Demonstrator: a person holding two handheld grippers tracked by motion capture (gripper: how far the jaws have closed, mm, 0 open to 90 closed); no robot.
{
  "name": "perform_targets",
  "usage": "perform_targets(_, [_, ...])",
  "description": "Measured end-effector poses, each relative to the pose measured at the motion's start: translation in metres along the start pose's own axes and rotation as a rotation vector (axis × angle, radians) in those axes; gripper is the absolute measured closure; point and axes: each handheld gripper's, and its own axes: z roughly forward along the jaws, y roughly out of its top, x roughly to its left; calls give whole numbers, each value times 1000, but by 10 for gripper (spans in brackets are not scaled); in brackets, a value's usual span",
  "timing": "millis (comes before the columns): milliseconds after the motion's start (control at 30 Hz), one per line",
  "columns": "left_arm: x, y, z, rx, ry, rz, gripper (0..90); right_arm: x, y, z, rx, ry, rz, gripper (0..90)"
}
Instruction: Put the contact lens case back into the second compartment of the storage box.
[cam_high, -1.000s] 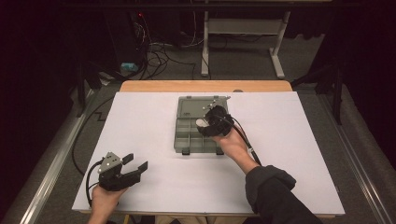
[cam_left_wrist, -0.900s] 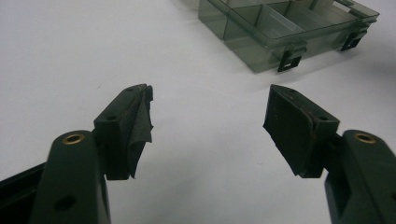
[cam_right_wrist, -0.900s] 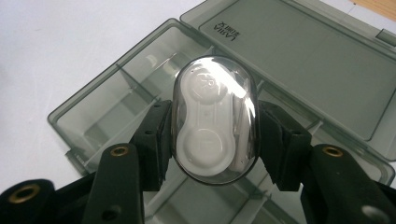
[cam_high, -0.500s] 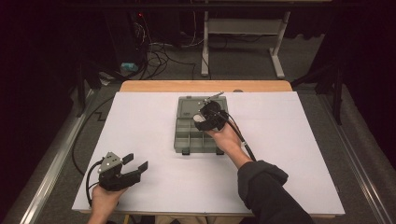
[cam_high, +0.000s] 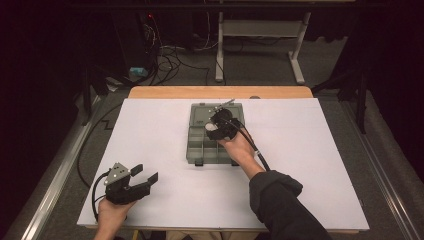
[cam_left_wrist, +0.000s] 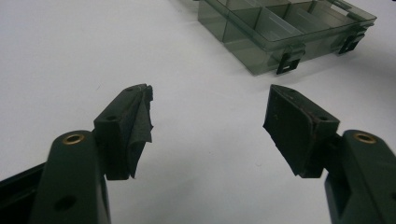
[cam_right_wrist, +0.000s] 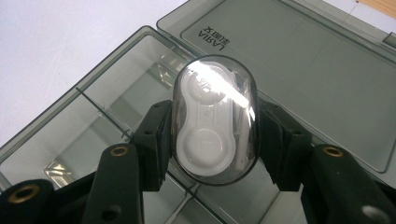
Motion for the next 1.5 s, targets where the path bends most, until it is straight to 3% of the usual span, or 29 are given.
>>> perform_targets(200, [0, 0, 0, 3, -3, 6, 322, 3, 0, 4, 13, -23, -18, 485])
perform_targets(567, [-1, 0, 0, 6, -4, 7, 323, 5, 1, 1, 3, -10, -16, 453])
perform_targets(967, [-1, 0, 0, 9, -3, 8, 323, 13, -2, 0, 43, -11, -71, 640])
perform_targets(1067, [0, 0, 0, 10, -3, 7, 323, 11, -2, -1, 29, -7, -81, 680])
perform_targets(1333, [-1, 0, 0, 7, -3, 4, 323, 9, -5, -4, 13, 12, -65, 716])
perform_targets(1500, [-1, 0, 0, 3, -4, 2, 323, 9, -7, -4, 18, 21, -72, 663])
